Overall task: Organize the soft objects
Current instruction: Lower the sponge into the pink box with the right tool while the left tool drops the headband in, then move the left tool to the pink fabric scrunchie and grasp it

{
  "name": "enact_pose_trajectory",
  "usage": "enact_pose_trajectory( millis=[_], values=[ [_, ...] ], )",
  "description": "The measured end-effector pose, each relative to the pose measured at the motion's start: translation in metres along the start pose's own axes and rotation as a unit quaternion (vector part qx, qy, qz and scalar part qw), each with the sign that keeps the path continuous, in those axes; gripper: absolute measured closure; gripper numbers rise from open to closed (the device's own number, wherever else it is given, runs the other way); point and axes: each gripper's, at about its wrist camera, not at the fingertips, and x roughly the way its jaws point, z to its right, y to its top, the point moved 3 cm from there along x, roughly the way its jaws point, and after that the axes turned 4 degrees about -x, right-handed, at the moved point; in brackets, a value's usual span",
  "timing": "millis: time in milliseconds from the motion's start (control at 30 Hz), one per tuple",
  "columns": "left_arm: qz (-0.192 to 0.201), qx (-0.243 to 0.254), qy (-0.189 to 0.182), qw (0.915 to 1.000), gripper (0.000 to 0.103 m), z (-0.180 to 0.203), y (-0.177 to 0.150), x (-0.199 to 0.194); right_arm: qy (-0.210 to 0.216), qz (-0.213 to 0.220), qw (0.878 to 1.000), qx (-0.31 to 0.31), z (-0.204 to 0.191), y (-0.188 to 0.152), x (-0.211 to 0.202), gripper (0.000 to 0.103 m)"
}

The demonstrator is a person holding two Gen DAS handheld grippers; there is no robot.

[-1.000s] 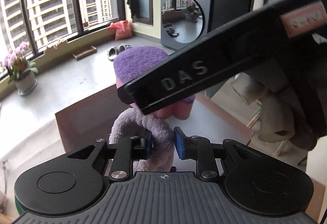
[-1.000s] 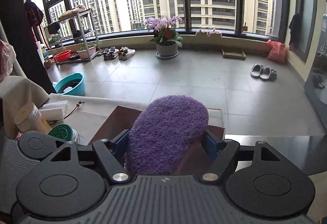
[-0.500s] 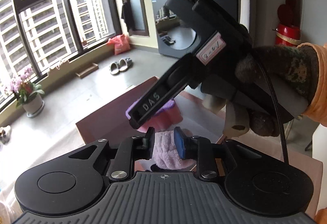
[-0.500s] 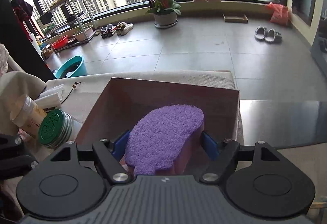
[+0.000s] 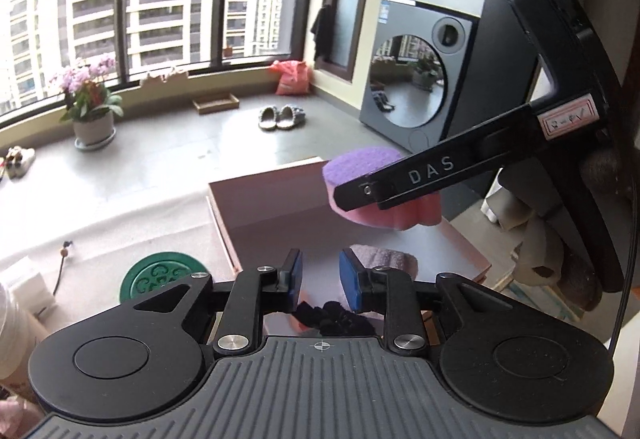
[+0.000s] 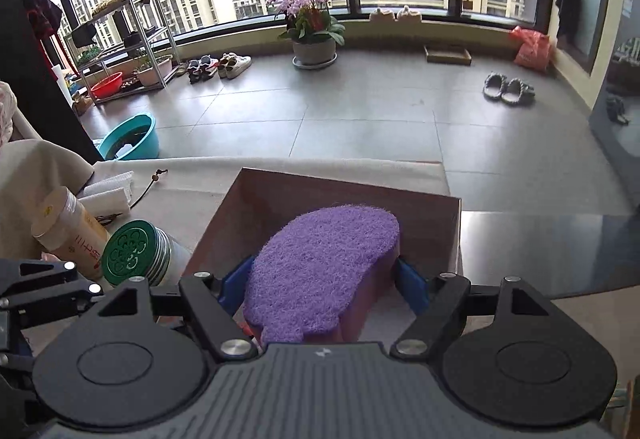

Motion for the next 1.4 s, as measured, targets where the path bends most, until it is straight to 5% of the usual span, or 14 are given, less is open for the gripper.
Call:
enact_pose_trajectory(
  millis=[233,500,767,1000,1100,1200,1400],
  values=[
    [0.024,-0.056,0.002,0.9981,0.076,-0.029,-0.001,-0.032,-0.076,0.075,0.993,-0.039,-0.031,0.012,-0.028,0.026],
    [0.033,-0.133,-0.014,0.9905,0.076,-0.099,0.012,-0.086,-0.02,0.042,0.998,-0.032,-0.072,0.035,-0.044,0.026],
    [0.009,-0.133,0.08,0.9878,0.076,-0.186,0.022,-0.147,0.017,0.061,0.994,-0.085,-0.121,0.076,-0.069,0.026],
    [-0.032,-0.15,0.119,0.981,0.076,-0.232,-0.018,-0.136,0.068,0.049,0.987,-0.138,-0.16,0.09,-0.035,0.026],
    [-0.064,-0.098,0.13,0.9846,0.075,-0.222,-0.044,-0.117,0.09,0.028,0.985,-0.145,-0.172,0.087,-0.009,0.026],
    [-0.092,-0.057,0.182,0.9774,0.074,-0.215,-0.071,-0.105,0.1,0.015,0.982,-0.161,-0.18,0.078,0.009,0.026],
    [-0.068,-0.127,0.207,0.9678,0.074,-0.227,-0.1,-0.115,0.093,0.015,0.98,-0.176,-0.182,0.072,0.024,0.026]
  ],
)
